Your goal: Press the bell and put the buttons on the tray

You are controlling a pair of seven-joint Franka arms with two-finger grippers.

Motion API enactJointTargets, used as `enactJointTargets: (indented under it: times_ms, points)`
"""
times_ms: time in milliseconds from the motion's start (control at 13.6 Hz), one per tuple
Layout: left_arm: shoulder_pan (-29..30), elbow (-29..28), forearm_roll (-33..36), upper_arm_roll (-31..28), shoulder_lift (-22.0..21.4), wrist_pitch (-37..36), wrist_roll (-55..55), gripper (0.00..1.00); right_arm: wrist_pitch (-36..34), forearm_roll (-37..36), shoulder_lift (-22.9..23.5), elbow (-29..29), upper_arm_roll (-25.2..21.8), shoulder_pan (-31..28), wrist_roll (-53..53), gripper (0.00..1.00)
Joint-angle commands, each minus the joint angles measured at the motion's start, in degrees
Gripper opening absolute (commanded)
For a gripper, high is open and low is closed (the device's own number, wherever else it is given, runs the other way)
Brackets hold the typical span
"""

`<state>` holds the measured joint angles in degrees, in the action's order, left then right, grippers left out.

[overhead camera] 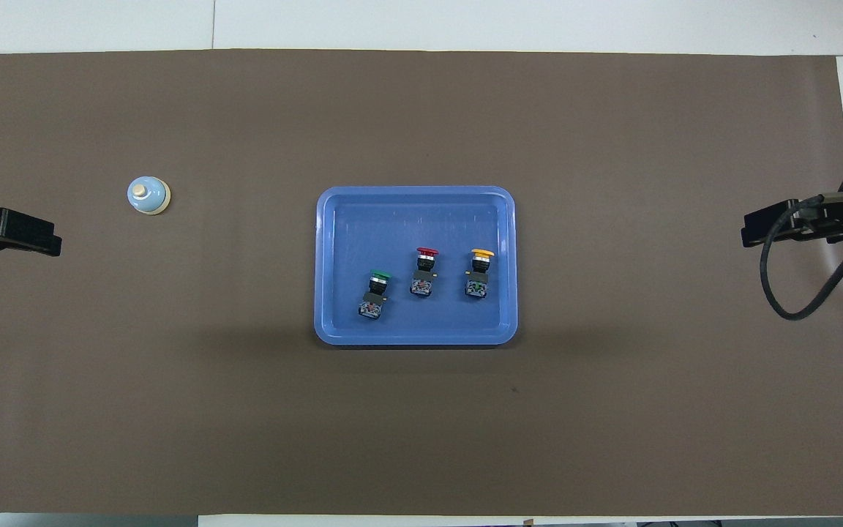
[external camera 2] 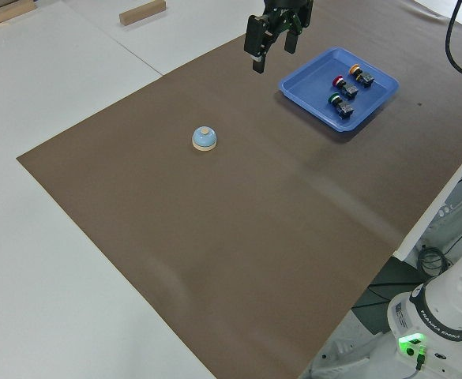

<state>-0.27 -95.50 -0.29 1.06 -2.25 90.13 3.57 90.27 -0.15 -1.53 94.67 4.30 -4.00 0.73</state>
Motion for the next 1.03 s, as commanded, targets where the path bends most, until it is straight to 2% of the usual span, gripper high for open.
enactJointTargets:
  times_ms: [0,587,880,954]
  points:
    - [-0.17,-0.21,0.56,-0.18,-0.65,-0.48,0.38,1.0,0.08,-0.55,-1.29,1.39,0.89,-1.19,1.12,1.0]
    - [-0.17,-0.21,0.56,-0.18,-0.74,-1.44,0.38,1.0,0.08,-0.55,-1.29,1.39,0.89,-1.19,1.2,1.0]
    - [-0.7,-0.64,1.79,0.08,-1.35,-1.98,-4.6,1.0,0.17,-0.55,-1.29,1.39,0.8,-1.19,1.2,1.0]
    - [-0.78,-1.87,1.79,0.08,-1.44,0.81,-7.41,0.79,0.08,-0.55,-1.29,1.39,0.89,-1.19,1.12,1.0]
